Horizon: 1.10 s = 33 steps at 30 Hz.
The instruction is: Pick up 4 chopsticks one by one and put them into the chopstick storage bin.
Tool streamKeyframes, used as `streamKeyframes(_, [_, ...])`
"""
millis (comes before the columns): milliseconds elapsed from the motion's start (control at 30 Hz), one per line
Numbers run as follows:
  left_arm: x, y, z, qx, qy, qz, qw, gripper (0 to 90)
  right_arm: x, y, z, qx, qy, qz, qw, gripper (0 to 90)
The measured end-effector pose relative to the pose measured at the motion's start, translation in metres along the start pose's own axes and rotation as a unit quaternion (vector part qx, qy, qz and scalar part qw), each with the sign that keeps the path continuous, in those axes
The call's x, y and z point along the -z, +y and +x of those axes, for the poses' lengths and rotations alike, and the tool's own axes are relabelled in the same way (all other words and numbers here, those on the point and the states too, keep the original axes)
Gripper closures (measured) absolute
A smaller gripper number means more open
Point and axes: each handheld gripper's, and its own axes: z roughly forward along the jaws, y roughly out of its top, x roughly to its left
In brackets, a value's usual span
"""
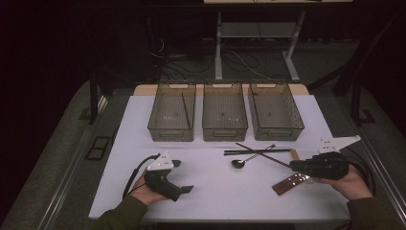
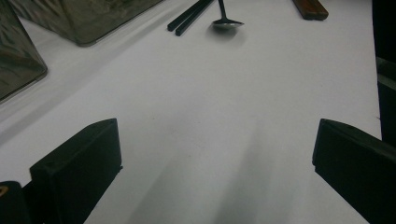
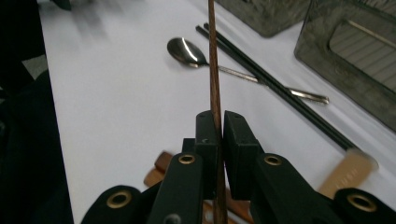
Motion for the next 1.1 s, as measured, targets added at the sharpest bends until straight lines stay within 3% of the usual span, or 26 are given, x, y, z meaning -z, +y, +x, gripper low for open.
streamKeyframes(167, [0.0,0.0,0.0,0.0,0.0,0.0,1.0,0.3,-0.008,0.014,0.006,-0.003,0.001,-0.016,0.9999,84.4])
streamKeyframes(1100, [0.001,0.0,0.001,0.001,0.004,0.001,1.0,0.4,-0.046,0.065,0.019,-0.018,-0.018,-0.037,0.999,84.4])
